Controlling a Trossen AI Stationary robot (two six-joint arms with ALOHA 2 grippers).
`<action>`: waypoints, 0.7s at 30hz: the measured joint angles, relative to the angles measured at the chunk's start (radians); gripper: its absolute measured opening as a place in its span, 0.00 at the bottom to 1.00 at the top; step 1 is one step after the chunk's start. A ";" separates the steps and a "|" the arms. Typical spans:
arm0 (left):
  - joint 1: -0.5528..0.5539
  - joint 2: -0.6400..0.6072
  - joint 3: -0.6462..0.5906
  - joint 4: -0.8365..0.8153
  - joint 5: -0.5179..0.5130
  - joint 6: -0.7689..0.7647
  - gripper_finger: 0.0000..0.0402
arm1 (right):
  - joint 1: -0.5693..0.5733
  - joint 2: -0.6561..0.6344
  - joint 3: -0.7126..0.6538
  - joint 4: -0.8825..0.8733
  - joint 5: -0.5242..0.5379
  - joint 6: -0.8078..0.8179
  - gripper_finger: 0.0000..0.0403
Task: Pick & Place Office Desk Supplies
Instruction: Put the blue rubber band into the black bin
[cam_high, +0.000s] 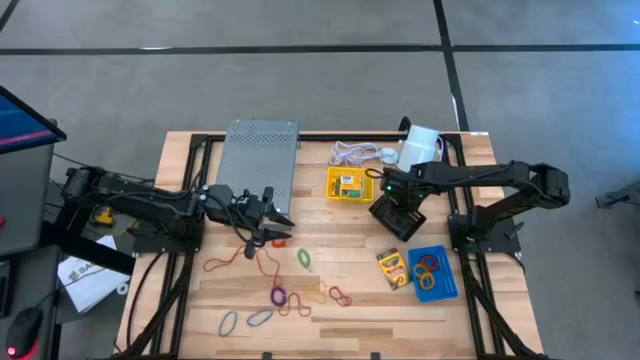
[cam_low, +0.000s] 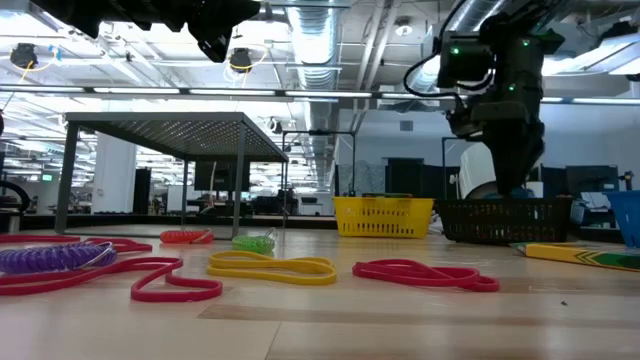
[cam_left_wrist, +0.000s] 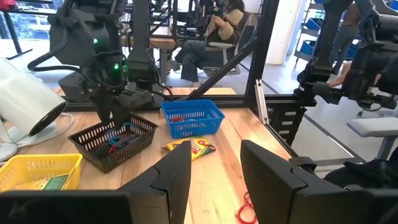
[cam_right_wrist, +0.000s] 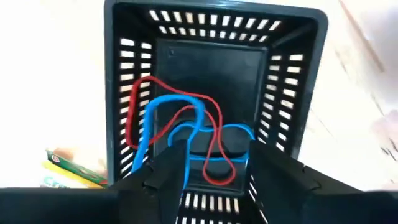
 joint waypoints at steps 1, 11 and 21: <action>0.000 0.000 0.000 0.000 0.000 0.000 0.34 | 0.000 0.001 0.000 0.003 -0.019 -0.004 0.41; 0.000 0.000 0.000 -0.001 0.000 0.000 0.34 | 0.022 0.006 0.000 0.034 -0.082 -0.011 0.30; 0.000 0.000 0.000 -0.004 0.003 0.000 0.34 | 0.036 0.013 -0.001 0.034 -0.079 -0.007 0.30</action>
